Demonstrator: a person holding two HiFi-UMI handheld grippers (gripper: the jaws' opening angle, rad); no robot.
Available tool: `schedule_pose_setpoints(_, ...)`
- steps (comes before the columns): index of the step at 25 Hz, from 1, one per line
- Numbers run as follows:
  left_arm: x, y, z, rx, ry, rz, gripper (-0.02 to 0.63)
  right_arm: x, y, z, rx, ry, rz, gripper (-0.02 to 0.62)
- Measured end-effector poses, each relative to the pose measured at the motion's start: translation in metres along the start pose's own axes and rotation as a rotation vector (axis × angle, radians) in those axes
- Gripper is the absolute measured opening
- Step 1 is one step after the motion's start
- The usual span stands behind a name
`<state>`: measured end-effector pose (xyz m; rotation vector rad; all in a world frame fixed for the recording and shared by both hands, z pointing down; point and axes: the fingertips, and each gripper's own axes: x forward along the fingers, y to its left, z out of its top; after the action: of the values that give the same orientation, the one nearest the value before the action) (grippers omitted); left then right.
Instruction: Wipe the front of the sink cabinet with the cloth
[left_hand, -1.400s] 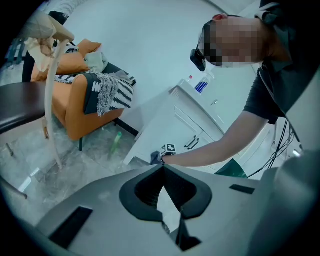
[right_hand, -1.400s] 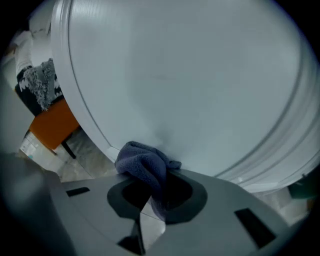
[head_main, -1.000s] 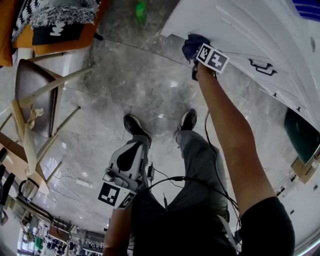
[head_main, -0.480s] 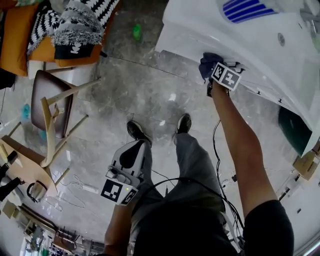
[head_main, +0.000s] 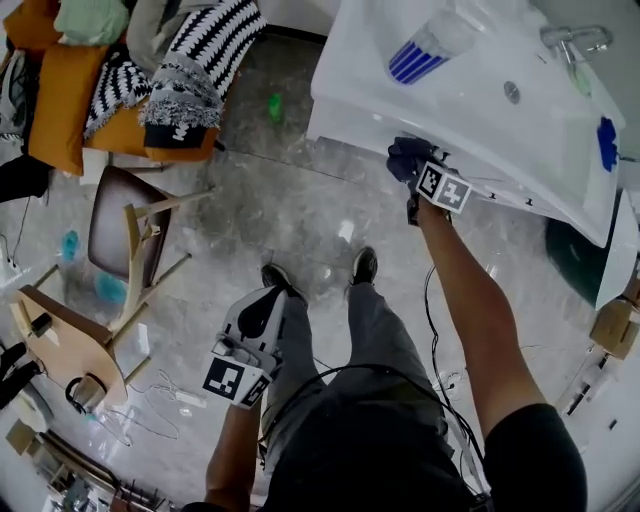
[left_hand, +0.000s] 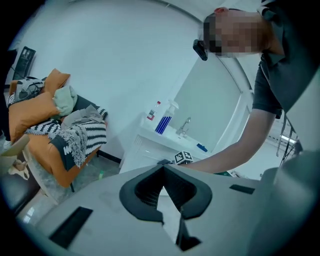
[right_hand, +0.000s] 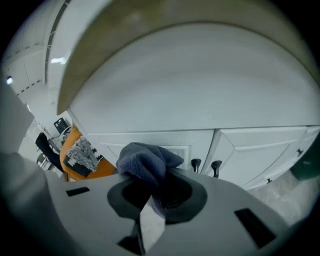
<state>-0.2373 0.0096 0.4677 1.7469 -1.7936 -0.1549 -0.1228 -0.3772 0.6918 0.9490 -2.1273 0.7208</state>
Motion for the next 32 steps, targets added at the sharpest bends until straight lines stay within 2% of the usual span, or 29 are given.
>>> schedule_pose_setpoints(5,-0.015,-0.023,0.027,0.033,-0.020,-0.030,0.005,-0.065,0.048,-0.023,-0.072,-0.014,0.115,0.051)
schedule_pose_setpoints(8,-0.026,-0.032,0.046,0.058,-0.031,-0.049,0.005,-0.120,0.093,-0.019,-0.130,-0.057,0.214,0.051)
schedule_pose_setpoints(17,-0.071,-0.031,0.102,0.151,-0.056,-0.070,0.005,-0.320,0.237,0.063,-0.267,-0.270,0.539,0.051)
schedule_pose_setpoints(22,-0.100,-0.025,0.125,0.193,-0.080,-0.056,0.005,-0.406,0.309,0.079,-0.313,-0.341,0.694,0.049)
schedule_pose_setpoints(27,-0.124,-0.036,0.150,0.220,-0.106,-0.072,0.005,-0.461,0.361,0.083,-0.354,-0.406,0.780,0.049)
schedule_pose_setpoints(32,-0.151,-0.035,0.140,0.271,-0.098,-0.098,0.004,-0.490,0.399,0.073,-0.397,-0.434,0.819,0.049)
